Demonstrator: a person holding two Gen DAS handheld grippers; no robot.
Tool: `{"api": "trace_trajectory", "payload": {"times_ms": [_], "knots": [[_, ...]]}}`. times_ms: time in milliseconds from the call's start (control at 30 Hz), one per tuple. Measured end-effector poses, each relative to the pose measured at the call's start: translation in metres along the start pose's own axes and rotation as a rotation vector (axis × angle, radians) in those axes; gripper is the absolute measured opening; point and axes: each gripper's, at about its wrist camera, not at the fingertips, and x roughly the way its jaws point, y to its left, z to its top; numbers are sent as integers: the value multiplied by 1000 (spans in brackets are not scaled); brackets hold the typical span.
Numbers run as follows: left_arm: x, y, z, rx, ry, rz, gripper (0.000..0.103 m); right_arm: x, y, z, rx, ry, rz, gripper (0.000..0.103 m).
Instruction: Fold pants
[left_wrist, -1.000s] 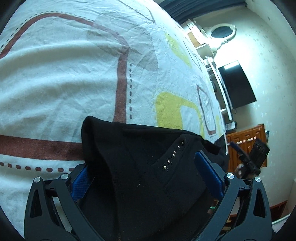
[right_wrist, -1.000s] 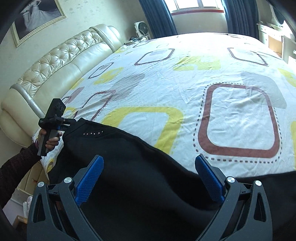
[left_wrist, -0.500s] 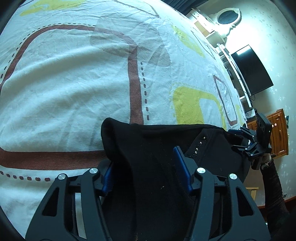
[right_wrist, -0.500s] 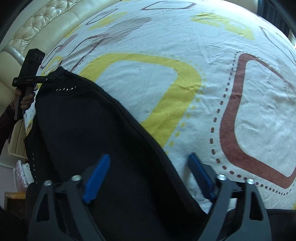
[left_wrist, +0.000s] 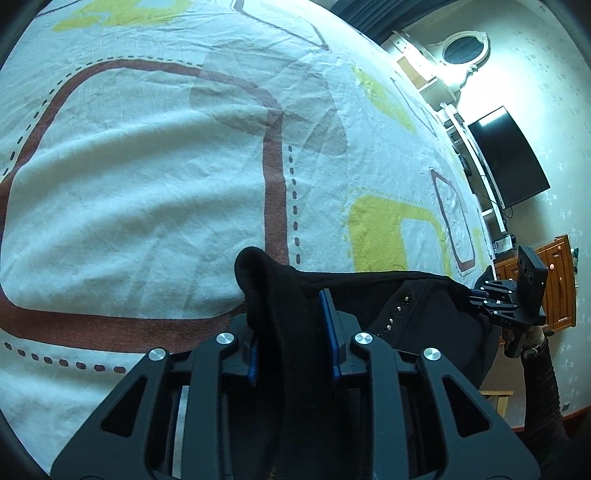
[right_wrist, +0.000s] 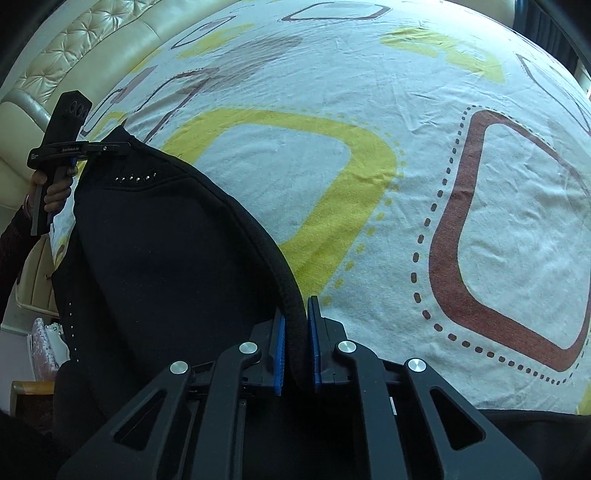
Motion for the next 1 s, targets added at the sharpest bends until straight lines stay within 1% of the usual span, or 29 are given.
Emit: {"api": "trace_trajectory", "payload": {"times_ms": [100,200,300,367,400,433,467,567,600,633,667,700,733,767,833,900,933,967,1000], "knots": [[-15,-2,-2,8,-54,-39,24,-14,7,-3,-15,-52,-42,10],[-34,-3,-4,-2,-112,-97,24,-31,16,-8,-27,-118,-99,10],[-57,-2,-8,-23,-193,-144,17,-51,28,-13,-42,-192,-165,10],[-72,0,-13,-52,-241,-189,15,-64,42,-23,-61,-242,-219,10],[-77,-1,-17,-59,-252,-203,15,-69,50,-28,-79,-260,-250,10],[-78,-3,-21,-53,-245,-206,15,-72,58,-34,-94,-273,-268,10],[-75,-6,-26,-38,-223,-194,15,-73,65,-40,-105,-282,-275,10],[-58,-14,-35,8,-140,-102,15,-73,80,-56,-138,-292,-305,10],[-54,-13,-34,0,-125,-88,15,-72,80,-59,-140,-288,-306,10],[-51,-9,-34,-13,-115,-97,17,-72,80,-61,-136,-283,-302,10],[-46,-4,-30,-32,-95,-114,29,-72,81,-63,-133,-288,-303,10],[-41,1,-26,-47,-69,-126,39,-72,80,-63,-132,-288,-302,10],[-35,5,-23,-58,-45,-129,58,-72,80,-64,-133,-285,-303,10],[-27,9,-20,-66,-27,-121,61,-72,80,-65,-135,-287,-307,10],[-16,13,-14,-44,-11,-63,61,-70,81,-67,-132,-290,-302,10],[-8,15,-10,-15,-7,-35,60,-69,80,-69,-123,-293,-298,10],[-7,15,-8,-2,-19,-10,56,-68,79,-69,-116,-295,-291,10],[-9,14,-6,12,-44,35,47,-68,78,-70,-109,-297,-281,10],[-12,10,-5,37,-64,73,44,-68,78,-71,-102,-295,-270,10]]}}
